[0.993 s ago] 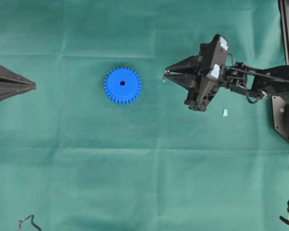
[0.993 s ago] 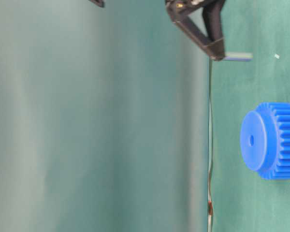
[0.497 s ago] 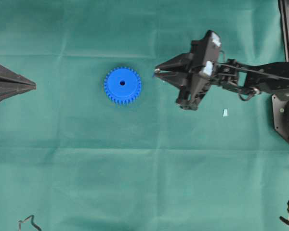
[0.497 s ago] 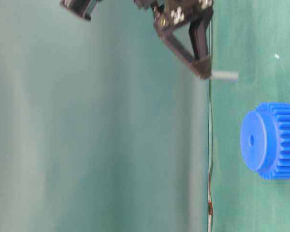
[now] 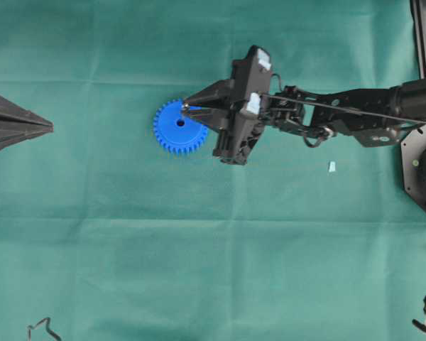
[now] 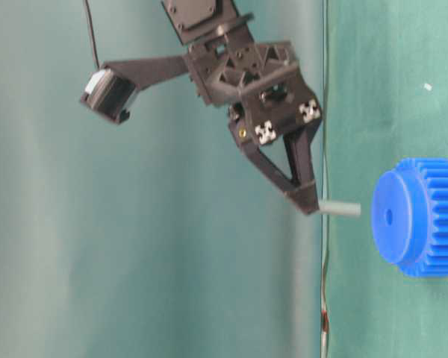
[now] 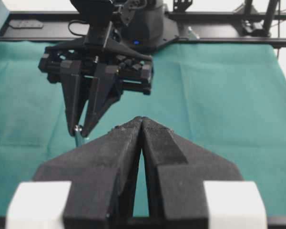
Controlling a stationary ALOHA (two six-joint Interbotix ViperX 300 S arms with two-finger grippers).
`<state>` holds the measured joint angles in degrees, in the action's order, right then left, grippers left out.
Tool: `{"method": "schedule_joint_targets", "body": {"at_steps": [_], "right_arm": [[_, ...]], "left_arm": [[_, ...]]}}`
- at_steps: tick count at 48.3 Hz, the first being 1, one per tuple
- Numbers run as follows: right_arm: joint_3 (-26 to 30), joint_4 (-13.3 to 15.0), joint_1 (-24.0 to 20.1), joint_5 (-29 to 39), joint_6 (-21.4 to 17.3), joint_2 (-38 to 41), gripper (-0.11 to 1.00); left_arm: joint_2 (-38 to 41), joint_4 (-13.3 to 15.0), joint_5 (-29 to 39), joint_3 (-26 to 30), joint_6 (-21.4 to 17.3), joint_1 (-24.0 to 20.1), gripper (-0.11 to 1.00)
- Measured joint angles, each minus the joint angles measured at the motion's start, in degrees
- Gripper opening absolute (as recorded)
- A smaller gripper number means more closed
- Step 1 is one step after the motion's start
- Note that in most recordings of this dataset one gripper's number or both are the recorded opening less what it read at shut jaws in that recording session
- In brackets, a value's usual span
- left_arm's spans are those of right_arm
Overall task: Insert the shaft into the center hole of the gear.
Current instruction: 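Carry the shaft left and position it above the blue gear's center hole, then align the shaft tip with the gear hole, adjusting the right gripper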
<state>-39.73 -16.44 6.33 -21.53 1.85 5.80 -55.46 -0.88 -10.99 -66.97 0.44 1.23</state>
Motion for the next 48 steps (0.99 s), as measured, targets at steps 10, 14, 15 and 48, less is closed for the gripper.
{"method": "schedule_joint_targets", "body": {"at_steps": [10, 14, 15, 48], "right_arm": [[1.41, 0.0, -0.53, 0.53, 0.0, 0.88, 0.17], [1.41, 0.0, -0.53, 0.53, 0.0, 0.88, 0.17], [1.41, 0.0, -0.53, 0.53, 0.0, 0.88, 0.17], [1.93, -0.09, -0.53, -0.09, -0.26, 4.48, 0.17]], "left_arm": [[0.0, 0.09, 0.0, 0.0, 0.0, 0.0, 0.0], [0.0, 0.0, 0.0, 0.09, 0.0, 0.0, 0.0], [0.0, 0.0, 0.0, 0.09, 0.0, 0.0, 0.0], [0.0, 0.09, 0.0, 0.0, 0.0, 0.0, 0.0]]}}
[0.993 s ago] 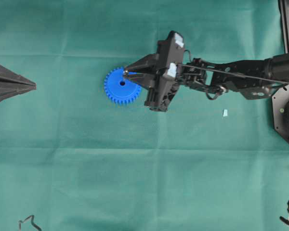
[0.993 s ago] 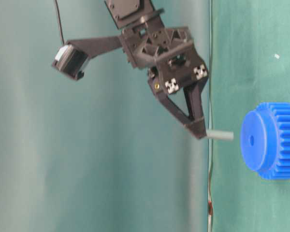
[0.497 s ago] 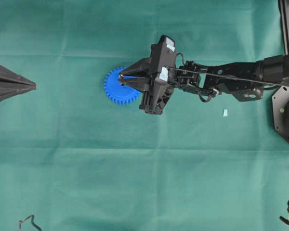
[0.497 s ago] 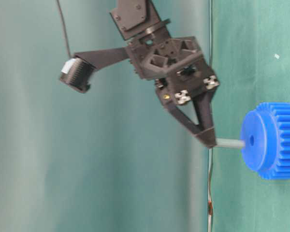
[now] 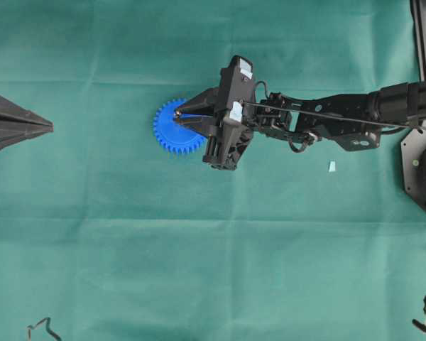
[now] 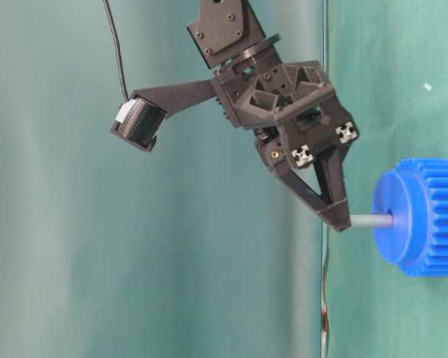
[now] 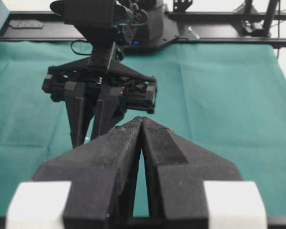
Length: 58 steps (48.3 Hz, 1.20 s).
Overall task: Insert the shaft into the center hole of the gear.
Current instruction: 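Align the shaft tip with the gear hole, adjusting the right gripper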
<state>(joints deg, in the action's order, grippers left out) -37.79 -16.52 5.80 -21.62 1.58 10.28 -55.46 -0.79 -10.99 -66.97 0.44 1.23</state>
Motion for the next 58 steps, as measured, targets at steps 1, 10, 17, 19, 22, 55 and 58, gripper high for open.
{"method": "schedule_joint_targets", "body": {"at_steps": [1, 10, 17, 19, 22, 55, 58], "right_arm": [[0.0, -0.09, -0.09, -0.09, 0.0, 0.09, 0.17], [-0.97, -0.09, 0.0, -0.53, 0.09, -0.7, 0.17], [-1.67, -0.09, 0.26, -0.88, 0.0, -1.76, 0.17], [-1.85, -0.09, 0.26, -0.97, 0.0, -2.02, 0.16], [-1.85, -0.09, 0.18, -1.14, 0.09, -2.11, 0.16], [-1.49, -0.09, 0.18, -2.99, 0.0, -0.7, 0.17], [-1.49, -0.18, 0.18, -3.43, 0.0, -0.7, 0.17]], "left_arm": [[0.0, -0.09, 0.0, 0.09, 0.0, 0.0, 0.0], [0.0, -0.09, 0.0, 0.09, 0.0, 0.0, 0.0], [0.0, 0.0, 0.0, 0.09, 0.0, 0.0, 0.0], [0.0, -0.09, 0.0, 0.09, 0.0, 0.0, 0.0], [0.0, -0.09, 0.0, 0.0, 0.09, 0.0, 0.0], [0.0, -0.09, 0.0, 0.09, 0.09, 0.0, 0.0], [0.0, -0.09, 0.0, 0.09, 0.09, 0.09, 0.0]]}}
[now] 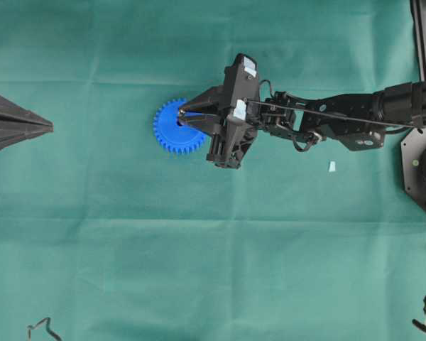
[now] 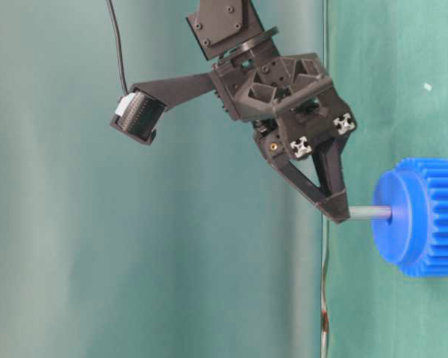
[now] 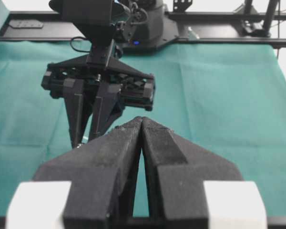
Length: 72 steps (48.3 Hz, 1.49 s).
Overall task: Insert the shaft into the center hole of the gear.
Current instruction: 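Align the shaft tip with the gear hole, adjusting the right gripper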
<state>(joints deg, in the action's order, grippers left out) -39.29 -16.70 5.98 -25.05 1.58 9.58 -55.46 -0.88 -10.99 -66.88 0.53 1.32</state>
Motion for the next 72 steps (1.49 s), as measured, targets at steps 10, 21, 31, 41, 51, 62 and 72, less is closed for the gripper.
{"method": "schedule_joint_targets", "body": {"at_steps": [10, 21, 31, 41, 51, 62, 72], "right_arm": [[0.09, 0.09, 0.62, -1.85, 0.18, 0.09, 0.17], [0.35, 0.09, 0.53, -2.11, 0.18, 0.35, 0.17], [0.35, 0.09, -0.18, -2.11, 0.09, 0.7, 0.17], [0.26, 0.0, -0.18, -2.2, -0.18, 0.7, 0.17], [0.35, 0.09, -0.26, -2.29, -0.09, 0.7, 0.17], [0.35, 0.0, -0.18, -2.46, -0.09, 0.7, 0.17], [0.35, 0.0, -0.26, -2.46, -0.09, 0.7, 0.17]], "left_arm": [[0.0, 0.09, -0.09, -0.09, 0.0, -0.09, 0.0], [0.0, 0.0, 0.0, 0.0, 0.0, 0.0, 0.0], [0.0, 0.09, 0.0, 0.0, 0.0, 0.0, 0.0], [0.0, 0.0, 0.0, 0.0, 0.0, -0.09, 0.0], [0.0, 0.0, 0.0, -0.09, 0.0, 0.0, 0.0], [0.0, 0.09, 0.0, -0.09, 0.0, -0.09, 0.0], [0.0, 0.09, 0.0, 0.0, 0.0, -0.09, 0.0]]}}
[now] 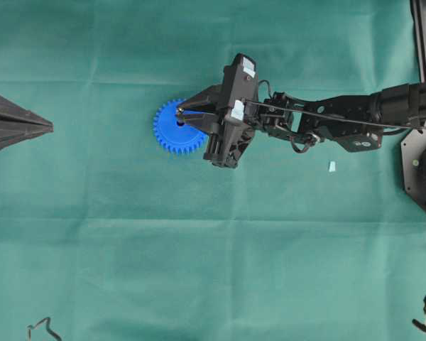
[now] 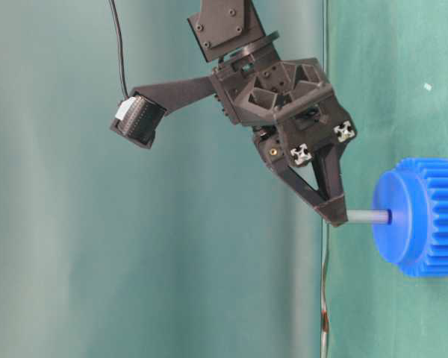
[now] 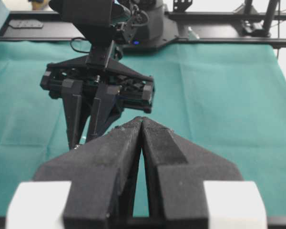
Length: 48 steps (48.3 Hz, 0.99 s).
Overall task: Insert the shaft into the center hole of the gear.
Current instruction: 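Align the shaft tip with the gear hole, adjusting the right gripper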
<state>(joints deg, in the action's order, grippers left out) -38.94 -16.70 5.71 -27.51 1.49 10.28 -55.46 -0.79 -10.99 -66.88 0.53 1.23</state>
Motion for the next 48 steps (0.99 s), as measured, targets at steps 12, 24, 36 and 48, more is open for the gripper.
{"method": "schedule_joint_targets", "body": {"at_steps": [12, 24, 36, 48], "right_arm": [[0.0, 0.0, -0.18, 0.0, -0.18, 0.0, 0.17], [0.0, 0.0, -0.53, 0.0, -0.26, 0.0, 0.17], [-0.35, -0.09, -0.53, -0.09, -0.18, 0.0, 0.17], [-0.62, -0.26, -0.53, -0.09, -0.26, 0.18, 0.17]], "left_arm": [[0.0, -0.09, 0.0, -0.09, 0.0, 0.0, 0.0], [0.0, -0.09, 0.0, 0.0, 0.0, 0.0, 0.0], [0.0, -0.09, 0.0, 0.0, 0.0, 0.0, 0.0], [0.0, -0.09, 0.0, 0.0, 0.0, 0.0, 0.0]]}}
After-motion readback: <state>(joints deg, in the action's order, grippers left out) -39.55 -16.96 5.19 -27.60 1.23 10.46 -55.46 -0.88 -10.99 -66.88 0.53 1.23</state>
